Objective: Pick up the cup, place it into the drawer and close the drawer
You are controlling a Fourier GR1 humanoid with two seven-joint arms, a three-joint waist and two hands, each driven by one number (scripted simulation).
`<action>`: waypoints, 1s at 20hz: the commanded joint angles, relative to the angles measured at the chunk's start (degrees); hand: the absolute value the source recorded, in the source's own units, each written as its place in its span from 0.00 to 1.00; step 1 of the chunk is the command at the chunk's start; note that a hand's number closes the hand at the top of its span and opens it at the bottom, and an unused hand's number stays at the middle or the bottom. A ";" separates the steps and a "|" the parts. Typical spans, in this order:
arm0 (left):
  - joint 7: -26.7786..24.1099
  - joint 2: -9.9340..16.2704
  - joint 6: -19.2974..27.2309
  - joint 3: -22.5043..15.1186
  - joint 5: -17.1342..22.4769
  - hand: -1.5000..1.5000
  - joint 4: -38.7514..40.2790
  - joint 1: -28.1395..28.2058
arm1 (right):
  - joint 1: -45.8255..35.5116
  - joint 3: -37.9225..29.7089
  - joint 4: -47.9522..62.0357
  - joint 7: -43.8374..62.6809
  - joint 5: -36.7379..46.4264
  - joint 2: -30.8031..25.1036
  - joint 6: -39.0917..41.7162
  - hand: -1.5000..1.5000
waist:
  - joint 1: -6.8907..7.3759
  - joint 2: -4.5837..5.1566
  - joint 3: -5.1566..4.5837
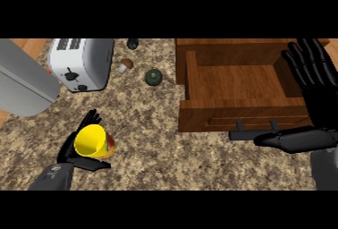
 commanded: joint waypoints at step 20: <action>-15.76 -6.60 10.84 9.80 9.81 1.00 -9.31 -1.82 | -0.08 0.30 -0.18 0.36 1.42 0.33 -0.93 0.00 | 0.97 -0.19 0.07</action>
